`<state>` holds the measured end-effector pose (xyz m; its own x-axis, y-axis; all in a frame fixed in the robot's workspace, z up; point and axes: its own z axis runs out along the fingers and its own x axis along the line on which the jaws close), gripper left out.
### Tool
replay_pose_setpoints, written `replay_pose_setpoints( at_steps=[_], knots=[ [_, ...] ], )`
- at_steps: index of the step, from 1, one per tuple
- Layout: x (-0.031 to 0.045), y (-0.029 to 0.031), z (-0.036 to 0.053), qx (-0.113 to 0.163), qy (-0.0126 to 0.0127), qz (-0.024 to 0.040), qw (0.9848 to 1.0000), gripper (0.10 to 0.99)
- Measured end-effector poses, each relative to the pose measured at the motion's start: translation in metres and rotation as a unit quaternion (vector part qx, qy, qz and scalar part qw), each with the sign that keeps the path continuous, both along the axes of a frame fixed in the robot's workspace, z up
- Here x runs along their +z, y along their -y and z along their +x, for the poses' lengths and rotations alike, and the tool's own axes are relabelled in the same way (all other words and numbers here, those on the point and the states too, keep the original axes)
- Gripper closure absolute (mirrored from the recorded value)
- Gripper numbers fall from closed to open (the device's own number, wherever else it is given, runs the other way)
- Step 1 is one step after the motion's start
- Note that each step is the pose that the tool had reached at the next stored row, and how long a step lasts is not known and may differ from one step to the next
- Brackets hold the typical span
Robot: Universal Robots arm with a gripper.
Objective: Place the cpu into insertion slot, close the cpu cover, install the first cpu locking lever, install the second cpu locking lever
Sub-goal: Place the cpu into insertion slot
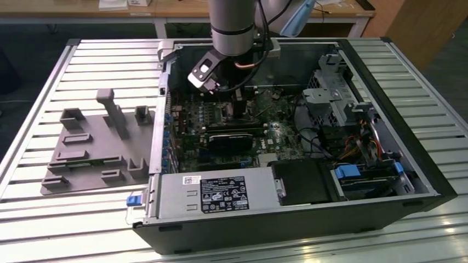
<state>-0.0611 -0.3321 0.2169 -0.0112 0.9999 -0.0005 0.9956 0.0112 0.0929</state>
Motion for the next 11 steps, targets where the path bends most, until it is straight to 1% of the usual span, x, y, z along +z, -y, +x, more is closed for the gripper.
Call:
replay_pose_setpoints(
  at_steps=[5, 11],
  knots=[
    [-0.0017, -0.0016, 0.0018, 0.0, -0.0001, -0.0001, 1.0, 0.549],
    [-0.0042, -0.006, 0.003, -0.001, 0.0, 0.0, 1.0, 0.549]
  ],
)
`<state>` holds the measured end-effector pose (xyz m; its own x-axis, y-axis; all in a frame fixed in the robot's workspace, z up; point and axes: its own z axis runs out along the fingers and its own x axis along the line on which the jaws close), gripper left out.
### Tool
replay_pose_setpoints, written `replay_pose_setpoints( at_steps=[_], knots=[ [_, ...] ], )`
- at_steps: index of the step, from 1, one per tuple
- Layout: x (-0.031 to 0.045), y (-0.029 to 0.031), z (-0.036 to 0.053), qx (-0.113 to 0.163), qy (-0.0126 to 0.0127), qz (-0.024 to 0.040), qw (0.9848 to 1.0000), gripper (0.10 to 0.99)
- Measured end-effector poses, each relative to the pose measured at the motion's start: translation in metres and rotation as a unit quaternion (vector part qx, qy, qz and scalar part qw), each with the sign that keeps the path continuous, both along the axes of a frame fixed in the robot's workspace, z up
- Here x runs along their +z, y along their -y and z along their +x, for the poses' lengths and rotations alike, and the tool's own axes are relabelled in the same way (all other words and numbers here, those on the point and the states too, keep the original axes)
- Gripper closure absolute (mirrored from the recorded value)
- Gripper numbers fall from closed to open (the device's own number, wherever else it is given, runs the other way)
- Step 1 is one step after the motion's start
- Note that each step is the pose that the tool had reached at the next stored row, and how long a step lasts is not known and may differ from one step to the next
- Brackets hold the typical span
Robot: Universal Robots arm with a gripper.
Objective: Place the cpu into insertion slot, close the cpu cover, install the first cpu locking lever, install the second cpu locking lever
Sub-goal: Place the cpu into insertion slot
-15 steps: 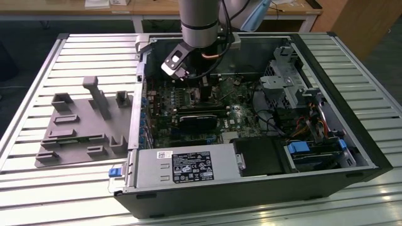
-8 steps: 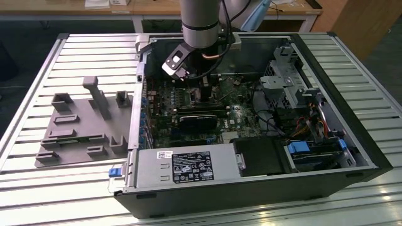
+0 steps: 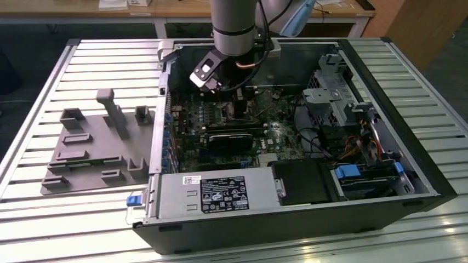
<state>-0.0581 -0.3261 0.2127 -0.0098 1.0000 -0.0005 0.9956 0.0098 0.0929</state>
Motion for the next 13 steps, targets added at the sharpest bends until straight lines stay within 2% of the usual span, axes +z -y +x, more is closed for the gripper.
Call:
replay_pose_setpoints(
  at_steps=[7, 13],
  knots=[
    [-0.003, -0.0077, 0.0, 0.0, 0.0, 0.0, 1.0, 0.549],
    [-0.0056, -0.0078, 0.0, -0.001, 0.0, -0.0007, 1.0, 0.549]
  ],
)
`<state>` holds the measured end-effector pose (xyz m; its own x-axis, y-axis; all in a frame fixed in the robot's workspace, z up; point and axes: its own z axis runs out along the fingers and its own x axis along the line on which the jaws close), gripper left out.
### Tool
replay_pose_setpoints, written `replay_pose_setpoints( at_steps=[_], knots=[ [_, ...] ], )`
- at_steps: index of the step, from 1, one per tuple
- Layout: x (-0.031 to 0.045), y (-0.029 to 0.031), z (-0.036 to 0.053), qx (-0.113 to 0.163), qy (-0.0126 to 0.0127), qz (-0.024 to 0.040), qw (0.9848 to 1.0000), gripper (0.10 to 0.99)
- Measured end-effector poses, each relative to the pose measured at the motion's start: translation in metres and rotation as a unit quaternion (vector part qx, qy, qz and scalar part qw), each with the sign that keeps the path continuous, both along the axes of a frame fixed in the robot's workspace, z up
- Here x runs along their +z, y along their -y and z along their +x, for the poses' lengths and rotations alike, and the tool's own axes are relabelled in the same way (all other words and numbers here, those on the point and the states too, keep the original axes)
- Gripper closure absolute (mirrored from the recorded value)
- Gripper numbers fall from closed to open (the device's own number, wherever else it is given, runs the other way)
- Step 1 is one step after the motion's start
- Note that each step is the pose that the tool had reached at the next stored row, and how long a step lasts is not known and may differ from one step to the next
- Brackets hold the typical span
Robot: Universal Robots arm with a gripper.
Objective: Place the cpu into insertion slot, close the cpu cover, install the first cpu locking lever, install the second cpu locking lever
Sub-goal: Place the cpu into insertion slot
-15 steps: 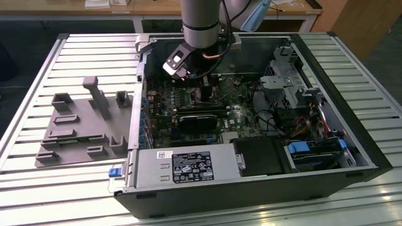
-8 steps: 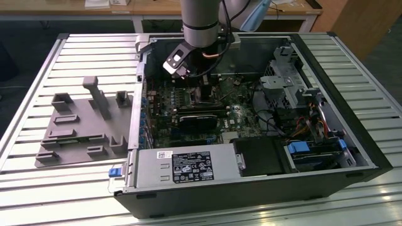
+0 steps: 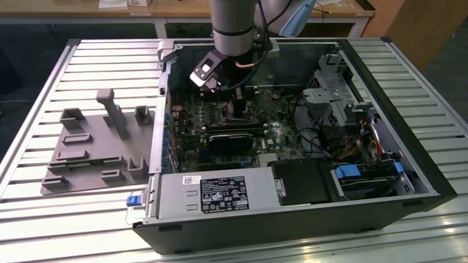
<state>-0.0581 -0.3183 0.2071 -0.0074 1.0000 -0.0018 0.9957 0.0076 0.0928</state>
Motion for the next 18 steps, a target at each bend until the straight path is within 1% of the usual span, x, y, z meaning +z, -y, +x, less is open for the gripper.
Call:
replay_pose_setpoints(
  at_steps=[8, 13, 18],
  knots=[
    [-0.0012, 0.0019, 0.0, 0.0, 0.0, 0.0, 1.0, 0.549],
    [-0.0052, 0.0021, 0.0, 0.0, 0.0001, 0.0, 1.0, 0.549],
    [-0.0074, 0.0022, 0.0, 0.0, 0.0, 0.0, 1.0, 0.549]
  ],
)
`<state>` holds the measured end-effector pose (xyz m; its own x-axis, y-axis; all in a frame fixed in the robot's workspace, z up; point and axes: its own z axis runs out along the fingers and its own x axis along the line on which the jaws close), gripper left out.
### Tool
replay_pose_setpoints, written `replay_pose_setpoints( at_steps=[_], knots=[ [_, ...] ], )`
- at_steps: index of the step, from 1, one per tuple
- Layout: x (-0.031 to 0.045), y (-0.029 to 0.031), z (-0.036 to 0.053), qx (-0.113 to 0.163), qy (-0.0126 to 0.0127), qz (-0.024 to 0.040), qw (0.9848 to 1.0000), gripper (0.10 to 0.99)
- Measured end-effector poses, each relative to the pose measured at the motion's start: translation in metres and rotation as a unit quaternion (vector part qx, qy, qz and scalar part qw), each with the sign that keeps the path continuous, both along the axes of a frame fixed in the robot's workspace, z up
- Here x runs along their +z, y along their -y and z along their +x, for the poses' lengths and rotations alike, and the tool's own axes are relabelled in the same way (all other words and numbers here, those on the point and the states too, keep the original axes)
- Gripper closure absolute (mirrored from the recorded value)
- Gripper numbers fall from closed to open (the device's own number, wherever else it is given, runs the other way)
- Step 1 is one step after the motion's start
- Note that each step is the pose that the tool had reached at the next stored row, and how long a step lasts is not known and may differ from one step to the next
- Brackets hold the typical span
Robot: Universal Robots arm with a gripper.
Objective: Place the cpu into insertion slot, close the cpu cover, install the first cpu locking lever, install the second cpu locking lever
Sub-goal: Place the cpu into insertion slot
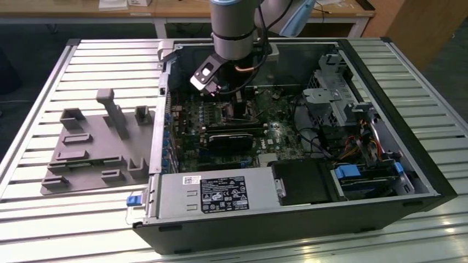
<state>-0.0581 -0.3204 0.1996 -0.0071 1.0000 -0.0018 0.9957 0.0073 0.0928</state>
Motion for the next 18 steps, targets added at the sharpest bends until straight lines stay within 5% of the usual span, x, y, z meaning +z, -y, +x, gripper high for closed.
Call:
replay_pose_setpoints(
  at_steps=[18],
  knots=[
    [-0.0059, 0.0, 0.0, 0.0, 0.0, 0.0041, 1.0, 0.549]
  ],
)
